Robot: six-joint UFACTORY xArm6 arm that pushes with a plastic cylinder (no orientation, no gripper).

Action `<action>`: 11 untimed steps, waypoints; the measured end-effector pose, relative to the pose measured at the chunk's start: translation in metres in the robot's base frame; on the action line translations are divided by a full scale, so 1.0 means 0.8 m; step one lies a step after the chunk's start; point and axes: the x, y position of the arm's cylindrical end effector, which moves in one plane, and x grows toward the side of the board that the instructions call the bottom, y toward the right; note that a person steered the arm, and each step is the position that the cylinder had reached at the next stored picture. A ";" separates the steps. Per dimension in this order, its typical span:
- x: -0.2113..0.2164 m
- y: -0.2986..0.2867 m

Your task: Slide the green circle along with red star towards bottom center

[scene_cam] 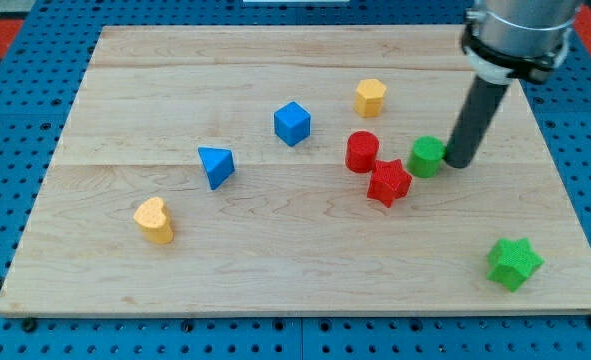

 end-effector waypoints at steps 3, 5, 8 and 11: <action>-0.028 -0.075; -0.003 -0.073; 0.020 -0.051; 0.029 -0.113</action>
